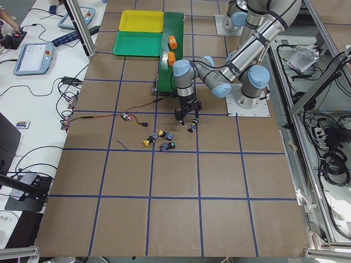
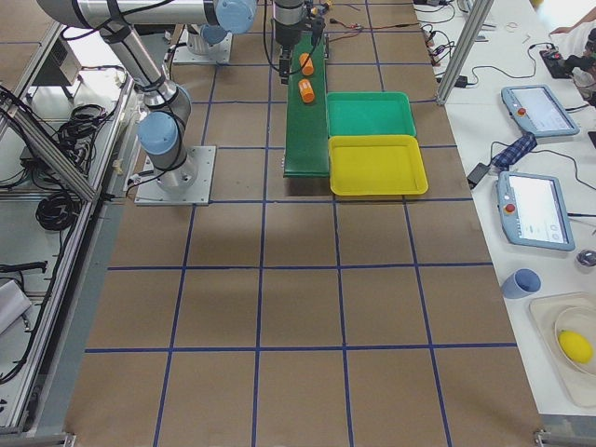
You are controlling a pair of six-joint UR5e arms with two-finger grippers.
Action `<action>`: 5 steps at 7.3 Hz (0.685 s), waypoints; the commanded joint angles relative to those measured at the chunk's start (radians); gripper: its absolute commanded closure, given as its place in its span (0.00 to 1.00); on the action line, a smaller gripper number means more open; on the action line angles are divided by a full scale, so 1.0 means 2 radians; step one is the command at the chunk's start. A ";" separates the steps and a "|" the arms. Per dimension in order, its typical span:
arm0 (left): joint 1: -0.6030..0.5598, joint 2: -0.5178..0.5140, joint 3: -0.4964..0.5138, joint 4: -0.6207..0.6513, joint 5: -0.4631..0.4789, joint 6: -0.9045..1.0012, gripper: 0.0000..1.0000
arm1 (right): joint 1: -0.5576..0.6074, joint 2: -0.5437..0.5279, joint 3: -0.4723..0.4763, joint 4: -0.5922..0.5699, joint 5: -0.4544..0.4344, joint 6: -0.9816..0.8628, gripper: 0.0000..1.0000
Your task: Sort buttons by color to trays
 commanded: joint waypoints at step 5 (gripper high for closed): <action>0.048 -0.010 -0.024 -0.012 -0.089 0.398 0.00 | 0.000 0.000 0.000 0.000 0.000 0.000 0.00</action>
